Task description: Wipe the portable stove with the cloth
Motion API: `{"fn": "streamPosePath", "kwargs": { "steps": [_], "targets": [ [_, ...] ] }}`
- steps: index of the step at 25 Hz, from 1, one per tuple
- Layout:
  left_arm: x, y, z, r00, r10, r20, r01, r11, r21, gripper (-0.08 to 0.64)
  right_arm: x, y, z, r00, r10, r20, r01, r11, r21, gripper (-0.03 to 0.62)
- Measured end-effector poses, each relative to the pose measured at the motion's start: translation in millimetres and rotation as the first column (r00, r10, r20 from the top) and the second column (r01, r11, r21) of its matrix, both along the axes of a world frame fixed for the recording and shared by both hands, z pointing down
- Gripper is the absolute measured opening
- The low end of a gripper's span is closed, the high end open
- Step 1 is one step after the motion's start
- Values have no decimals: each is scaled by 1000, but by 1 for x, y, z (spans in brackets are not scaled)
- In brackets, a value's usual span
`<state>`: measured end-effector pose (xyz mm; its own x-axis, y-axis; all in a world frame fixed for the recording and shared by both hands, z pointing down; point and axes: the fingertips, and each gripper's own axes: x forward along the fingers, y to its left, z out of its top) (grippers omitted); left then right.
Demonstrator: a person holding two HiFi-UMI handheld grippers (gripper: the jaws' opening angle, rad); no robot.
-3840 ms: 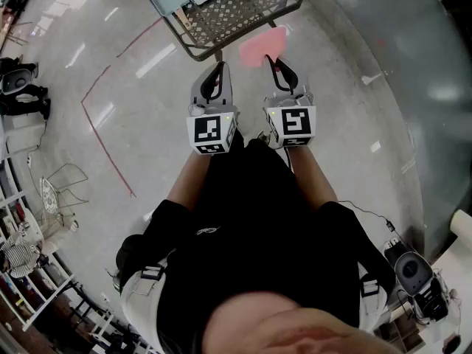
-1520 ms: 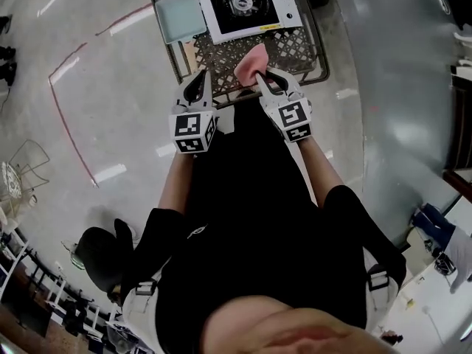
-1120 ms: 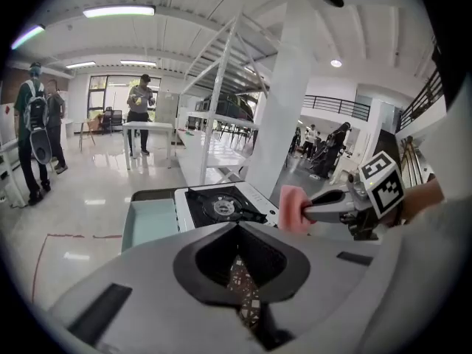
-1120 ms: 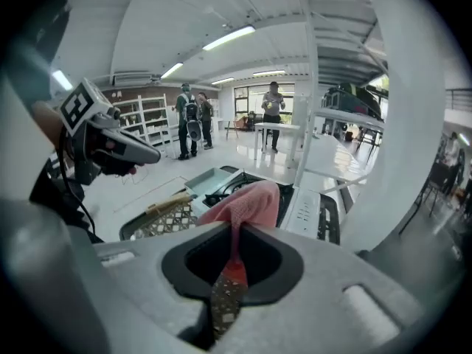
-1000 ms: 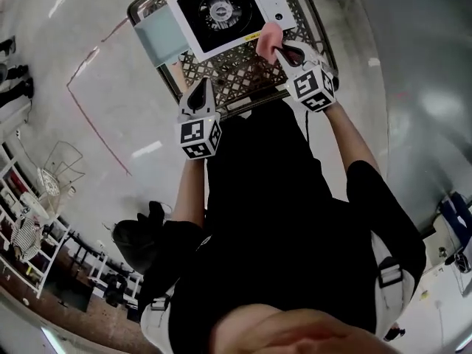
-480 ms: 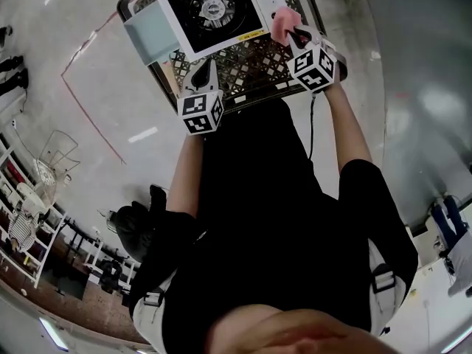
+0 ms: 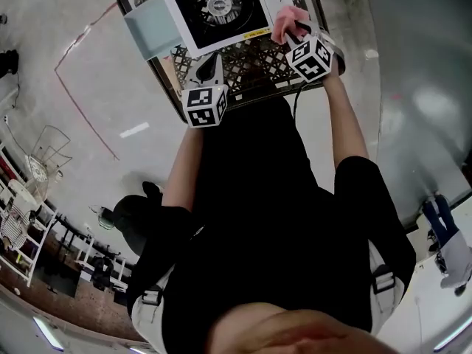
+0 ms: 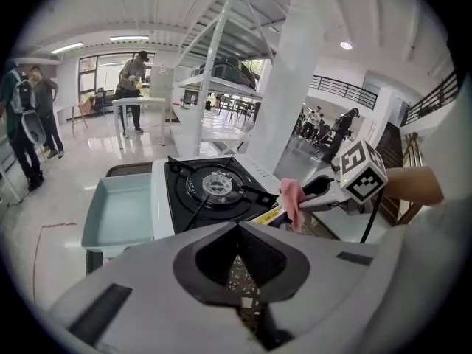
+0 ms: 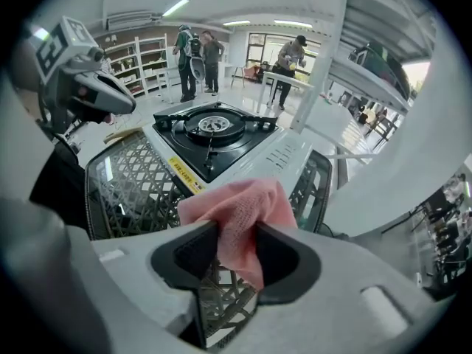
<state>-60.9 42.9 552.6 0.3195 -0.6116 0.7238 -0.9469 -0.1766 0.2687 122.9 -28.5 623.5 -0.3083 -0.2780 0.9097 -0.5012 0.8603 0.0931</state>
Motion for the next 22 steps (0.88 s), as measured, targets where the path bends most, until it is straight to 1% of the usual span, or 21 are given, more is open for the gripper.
{"fn": "streamPosePath", "kwargs": {
  "steps": [3,6,11,16,22],
  "targets": [
    [-7,5,4,999,-36,-15,36,999,-15,0,-2,-1,0,1000,-15,-18,15,1000,-5,160],
    [-11,10,8,999,-39,-17,39,999,-29,0,-5,1,0,999,-41,-32,41,999,-1,160],
    [-20,9,10,998,-63,-20,62,998,-29,0,-13,5,1,996,-75,-55,77,997,30,161],
    [-26,7,11,996,-90,-30,89,996,-29,0,-28,14,1,994,-106,-40,108,993,43,161],
    [-27,12,15,996,-87,-26,86,996,-34,0,-40,20,1,994,-109,-17,110,993,49,160]
  ]
}}
